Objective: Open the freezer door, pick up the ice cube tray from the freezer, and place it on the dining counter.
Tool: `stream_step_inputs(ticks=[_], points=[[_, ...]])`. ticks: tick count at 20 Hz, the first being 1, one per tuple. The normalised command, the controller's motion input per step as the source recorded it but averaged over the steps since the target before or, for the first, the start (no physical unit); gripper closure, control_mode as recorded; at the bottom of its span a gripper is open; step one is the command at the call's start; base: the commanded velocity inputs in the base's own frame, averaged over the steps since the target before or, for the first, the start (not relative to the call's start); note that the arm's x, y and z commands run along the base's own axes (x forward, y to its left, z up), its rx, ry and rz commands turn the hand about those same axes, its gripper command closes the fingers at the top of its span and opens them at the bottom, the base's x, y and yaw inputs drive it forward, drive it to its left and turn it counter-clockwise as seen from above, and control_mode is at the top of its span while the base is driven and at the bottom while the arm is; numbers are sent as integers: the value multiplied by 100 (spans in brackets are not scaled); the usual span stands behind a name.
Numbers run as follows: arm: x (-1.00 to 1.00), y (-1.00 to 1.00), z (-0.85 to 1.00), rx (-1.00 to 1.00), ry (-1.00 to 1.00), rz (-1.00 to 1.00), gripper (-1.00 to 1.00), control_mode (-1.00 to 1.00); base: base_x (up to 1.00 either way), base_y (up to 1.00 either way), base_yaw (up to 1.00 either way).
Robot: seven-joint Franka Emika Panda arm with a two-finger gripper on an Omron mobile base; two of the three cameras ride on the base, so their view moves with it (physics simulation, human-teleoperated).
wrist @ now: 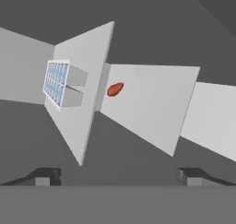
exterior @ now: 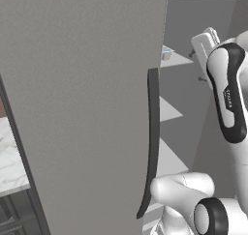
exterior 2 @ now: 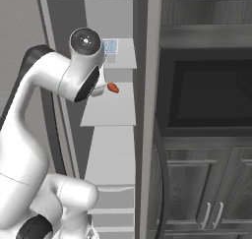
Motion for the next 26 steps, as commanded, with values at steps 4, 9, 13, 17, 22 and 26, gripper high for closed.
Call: stream_step_inputs(ticks=[4,9,13,17,22,26], points=[[45,0,4,3,0,0,-100,-100,0,0,0],[40,0,2,1,0,0,-100,-100,0,0,0],[35,0,0,1,0,0,-100,-100,0,0,0],[38,0,0,0,0,0,-100,-100,0,0,0],[45,0,0,0,0,0,-100,-100,0,0,0],[56,0,0,0,0,0,-100,-100,0,0,0]])
